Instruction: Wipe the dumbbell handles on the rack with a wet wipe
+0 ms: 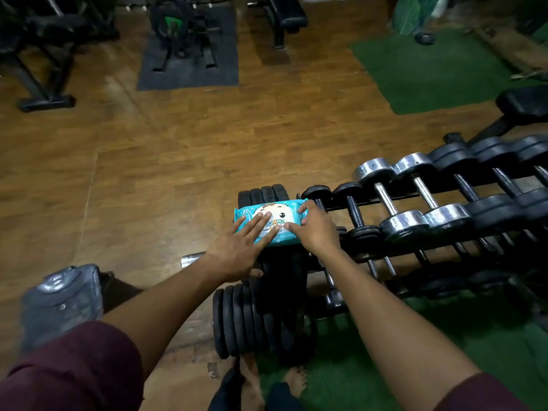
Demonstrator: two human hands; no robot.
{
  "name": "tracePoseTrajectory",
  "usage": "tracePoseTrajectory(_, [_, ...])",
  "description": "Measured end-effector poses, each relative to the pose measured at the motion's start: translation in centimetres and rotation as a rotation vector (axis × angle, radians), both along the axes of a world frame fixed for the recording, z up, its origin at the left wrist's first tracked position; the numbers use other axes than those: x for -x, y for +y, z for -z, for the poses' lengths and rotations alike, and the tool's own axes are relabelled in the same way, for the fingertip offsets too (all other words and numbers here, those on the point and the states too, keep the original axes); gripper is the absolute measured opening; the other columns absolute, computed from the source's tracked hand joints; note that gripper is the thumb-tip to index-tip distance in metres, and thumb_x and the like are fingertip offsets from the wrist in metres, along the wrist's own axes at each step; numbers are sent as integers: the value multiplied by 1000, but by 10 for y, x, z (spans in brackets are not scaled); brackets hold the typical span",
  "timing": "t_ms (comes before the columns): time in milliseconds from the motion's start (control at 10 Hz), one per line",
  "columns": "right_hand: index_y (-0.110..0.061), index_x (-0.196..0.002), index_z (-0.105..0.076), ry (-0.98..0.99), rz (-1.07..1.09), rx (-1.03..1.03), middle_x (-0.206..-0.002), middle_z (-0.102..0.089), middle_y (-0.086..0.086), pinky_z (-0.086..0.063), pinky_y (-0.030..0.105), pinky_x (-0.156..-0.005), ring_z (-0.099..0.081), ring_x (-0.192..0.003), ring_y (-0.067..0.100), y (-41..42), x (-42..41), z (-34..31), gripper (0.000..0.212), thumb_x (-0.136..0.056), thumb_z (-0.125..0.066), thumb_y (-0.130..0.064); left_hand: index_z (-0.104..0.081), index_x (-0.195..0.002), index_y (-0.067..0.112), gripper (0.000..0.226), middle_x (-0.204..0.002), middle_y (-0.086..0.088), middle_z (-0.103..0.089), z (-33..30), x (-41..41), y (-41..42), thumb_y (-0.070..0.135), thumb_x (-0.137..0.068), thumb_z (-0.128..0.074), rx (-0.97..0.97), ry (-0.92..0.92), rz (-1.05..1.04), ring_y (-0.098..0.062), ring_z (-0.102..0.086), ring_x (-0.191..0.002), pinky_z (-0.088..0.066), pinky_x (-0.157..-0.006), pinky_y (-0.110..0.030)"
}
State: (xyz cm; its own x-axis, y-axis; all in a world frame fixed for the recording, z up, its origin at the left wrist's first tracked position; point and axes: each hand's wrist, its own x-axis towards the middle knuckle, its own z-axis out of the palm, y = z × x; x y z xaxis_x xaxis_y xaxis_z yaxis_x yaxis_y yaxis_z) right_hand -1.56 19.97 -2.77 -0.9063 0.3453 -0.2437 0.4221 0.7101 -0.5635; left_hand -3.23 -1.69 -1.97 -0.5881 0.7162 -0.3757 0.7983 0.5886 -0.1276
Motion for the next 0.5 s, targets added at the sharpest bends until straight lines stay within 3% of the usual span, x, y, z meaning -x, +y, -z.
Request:
tracePoseTrajectory(200, [-32,-107,-48,7,-19,17,-106,-63,0,-52,38,-80,-62,-97,22,1,-1,-1,43,-79,-76,-50,23,-159,25,107,-164,-8,33,-5,-9,8,73,-92,-47,-36,-111,-121,-23,28,-153,3,-127,-47])
tracePoseTrajectory(300, [-31,-109,-49,4,-47,27,-111,-63,2,-52,39,-83,-62,-102,24,4,-3,-6,42,-80,-74,-50,12,-162,28,100,-167,-3,25,-14,-11,14,75,-93,-43,-127,-225,-241,-17,22,-154,5,-127,-45])
tracePoseTrajectory(500, [-29,-122,-53,59,-38,62,-115,-65,2,-51,40,-87,-62,-107,24,16,-21,-33,47,-85,-65,-55,0,-164,18,95,-172,-4,5,-40,-22,14,66,-97,-47,-409,-237,-406,-17,3,-158,3,-127,-44])
